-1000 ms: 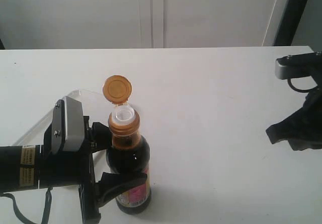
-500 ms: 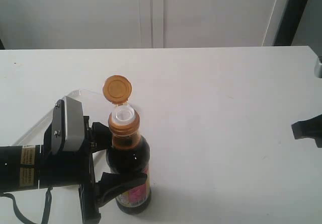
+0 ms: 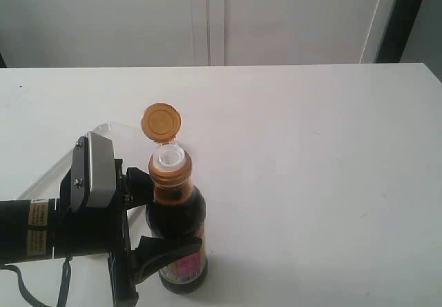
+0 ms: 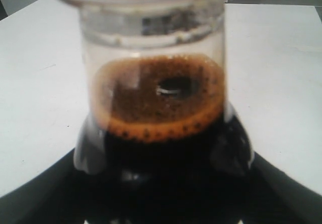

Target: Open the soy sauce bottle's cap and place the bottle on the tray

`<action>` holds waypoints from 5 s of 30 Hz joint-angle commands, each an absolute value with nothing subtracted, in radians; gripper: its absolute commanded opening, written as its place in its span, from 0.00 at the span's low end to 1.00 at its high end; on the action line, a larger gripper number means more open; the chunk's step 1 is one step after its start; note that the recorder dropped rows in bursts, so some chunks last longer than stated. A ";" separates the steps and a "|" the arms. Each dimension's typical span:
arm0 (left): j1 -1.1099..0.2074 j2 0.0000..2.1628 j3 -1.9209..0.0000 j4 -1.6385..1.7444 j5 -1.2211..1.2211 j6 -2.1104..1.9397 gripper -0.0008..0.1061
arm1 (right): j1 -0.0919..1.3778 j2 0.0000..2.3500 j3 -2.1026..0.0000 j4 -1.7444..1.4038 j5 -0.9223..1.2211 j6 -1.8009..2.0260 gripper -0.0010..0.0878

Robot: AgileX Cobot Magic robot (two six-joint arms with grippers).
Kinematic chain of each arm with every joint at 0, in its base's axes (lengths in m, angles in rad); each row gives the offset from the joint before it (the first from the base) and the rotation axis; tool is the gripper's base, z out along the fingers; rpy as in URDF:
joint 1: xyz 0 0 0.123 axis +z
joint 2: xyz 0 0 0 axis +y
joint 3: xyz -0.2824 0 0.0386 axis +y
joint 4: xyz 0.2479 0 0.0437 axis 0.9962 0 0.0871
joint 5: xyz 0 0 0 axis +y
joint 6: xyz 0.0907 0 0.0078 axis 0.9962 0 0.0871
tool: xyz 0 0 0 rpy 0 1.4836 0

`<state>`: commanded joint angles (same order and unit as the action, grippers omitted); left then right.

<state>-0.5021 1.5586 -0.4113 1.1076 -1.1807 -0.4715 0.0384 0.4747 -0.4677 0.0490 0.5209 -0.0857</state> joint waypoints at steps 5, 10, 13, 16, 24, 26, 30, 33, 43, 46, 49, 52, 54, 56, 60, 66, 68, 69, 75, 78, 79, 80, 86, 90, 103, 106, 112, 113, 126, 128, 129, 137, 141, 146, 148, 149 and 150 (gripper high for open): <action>-0.502 1.559 -0.411 1.108 -1.181 -0.471 0.01 | 0.038 0.359 -0.409 0.049 0.439 -0.083 0.01; -0.502 1.559 -0.411 1.108 -1.181 -0.471 0.01 | 0.038 0.323 -0.377 0.049 0.395 -0.083 0.01; -0.502 1.559 -0.411 1.108 -1.181 -0.471 0.01 | 0.038 0.323 -0.378 0.049 0.403 -0.081 0.01; -0.502 1.559 -0.411 1.108 -1.183 -0.471 0.01 | 0.038 0.323 -0.378 0.049 0.403 -0.081 0.01; -0.502 1.547 -0.415 1.028 -1.221 -0.507 0.01 | 0.038 0.323 -0.378 0.049 0.421 -0.081 0.01; -0.502 1.522 -0.422 1.028 -1.221 -0.536 0.01 | 0.038 0.323 -0.378 0.049 0.421 -0.081 0.01; -0.502 1.446 -0.452 1.027 -1.221 -0.629 0.01 | 0.038 0.323 -0.378 0.049 0.424 -0.081 0.01; -0.502 1.403 -0.479 1.047 -1.182 -0.698 0.01 | 0.038 0.323 -0.378 0.049 0.424 -0.081 0.01; -0.502 1.315 -0.569 1.064 -1.079 -0.856 0.01 | 0.038 0.323 -0.378 0.049 0.424 -0.081 0.01; -0.502 1.303 -0.596 1.081 -1.045 -0.887 0.01 | 0.038 0.323 -0.378 0.049 0.424 -0.081 0.01; -0.502 1.295 -0.624 1.085 -1.027 -0.916 0.01 | 0.038 0.323 -0.378 0.049 0.424 -0.081 0.01; -0.502 1.281 -0.651 1.088 -0.988 -0.924 0.01 | 0.038 0.323 -0.378 0.049 0.424 -0.081 0.01; -0.500 1.274 -0.667 1.090 -0.953 -0.928 0.01 | 0.038 0.323 -0.378 0.049 0.422 -0.081 0.01; -0.500 1.267 -0.679 1.090 -0.924 -0.928 0.01 | 0.038 0.323 -0.378 0.049 0.422 -0.081 0.01; -0.500 1.265 -0.688 1.083 -0.913 -0.926 0.01 | 0.038 0.323 -0.378 0.049 0.422 -0.081 0.01; -0.483 1.265 -0.688 1.080 -0.889 -0.917 0.01 | 0.038 0.323 -0.378 0.049 0.420 -0.081 0.01; -0.453 1.265 -0.688 1.080 -0.913 -0.917 0.01 | 0.038 0.323 -0.378 0.049 0.420 -0.081 0.01; -0.432 1.265 -0.688 1.079 -0.923 -0.920 0.01 | 0.038 0.323 -0.378 0.049 0.420 -0.081 0.01; -0.326 1.265 -0.688 1.083 -0.971 -0.924 0.01 | 0.038 0.323 -0.378 0.049 0.420 -0.081 0.01; -0.286 1.265 -0.688 1.086 -0.971 -0.924 0.01 | 0.038 0.323 -0.378 0.049 0.420 -0.081 0.01; -0.275 1.265 -0.688 1.086 -0.971 -0.922 0.01 | 0.038 0.323 -0.378 0.049 0.420 -0.081 0.01; -0.260 1.265 -0.688 1.086 -0.971 -0.920 0.01 | 0.038 0.323 -0.378 0.049 0.420 -0.081 0.01; -0.186 1.265 -0.688 1.112 -0.981 -0.917 0.01 | 0.038 0.323 -0.378 0.049 0.418 -0.081 0.01; -0.136 1.276 -0.688 1.111 -1.041 -0.922 0.01 | 0.038 0.323 -0.378 0.049 0.416 -0.081 0.01; -0.078 1.393 -0.688 1.114 -1.031 -0.867 0.01 | 0.038 0.323 -0.378 0.049 0.416 -0.081 0.01; -0.078 1.434 -0.688 1.087 -1.031 -0.820 0.01 | 0.038 0.323 -0.378 0.049 0.416 -0.081 0.01; -0.035 1.503 -0.688 1.049 -1.057 -0.768 0.01 | 0.038 0.323 -0.378 0.049 0.416 -0.081 0.01; -0.030 1.514 -0.688 1.051 -1.072 -0.756 0.01 | 0.038 0.323 -0.378 0.049 0.414 -0.081 0.01; -0.023 1.634 -0.688 1.013 -1.115 -0.580 0.01 | 0.038 0.323 -0.378 0.049 0.414 -0.081 0.01; -0.023 1.645 -0.688 1.013 -1.132 -0.567 0.01 | 0.038 0.323 -0.378 0.049 0.414 -0.081 0.01; -0.023 1.649 -0.688 1.013 -1.132 -0.567 0.01 | 0.038 0.323 -0.378 0.049 0.414 -0.081 0.01; -0.023 1.664 -0.688 1.026 -1.107 -0.567 0.01 | 0.038 0.323 -0.378 0.049 0.414 -0.081 0.01; -0.023 1.664 -0.688 1.026 -1.107 -0.567 0.01 | 0.038 0.323 -0.378 0.049 0.414 -0.085 0.01; -0.023 1.664 -0.688 1.029 -1.145 -0.567 0.16 | 0.038 0.323 -0.378 0.049 0.414 -0.092 0.01; -0.023 1.664 -0.688 1.029 -1.167 -0.567 0.34 | 0.038 0.323 -0.378 0.049 0.414 -0.090 0.01; -0.023 1.664 -0.688 1.031 -1.175 -0.567 0.43 | 0.038 0.323 -0.378 0.049 0.414 -0.090 0.01; -0.023 1.664 -0.688 1.031 -1.178 -0.567 0.47 | 0.038 0.323 -0.378 0.049 0.414 -0.090 0.01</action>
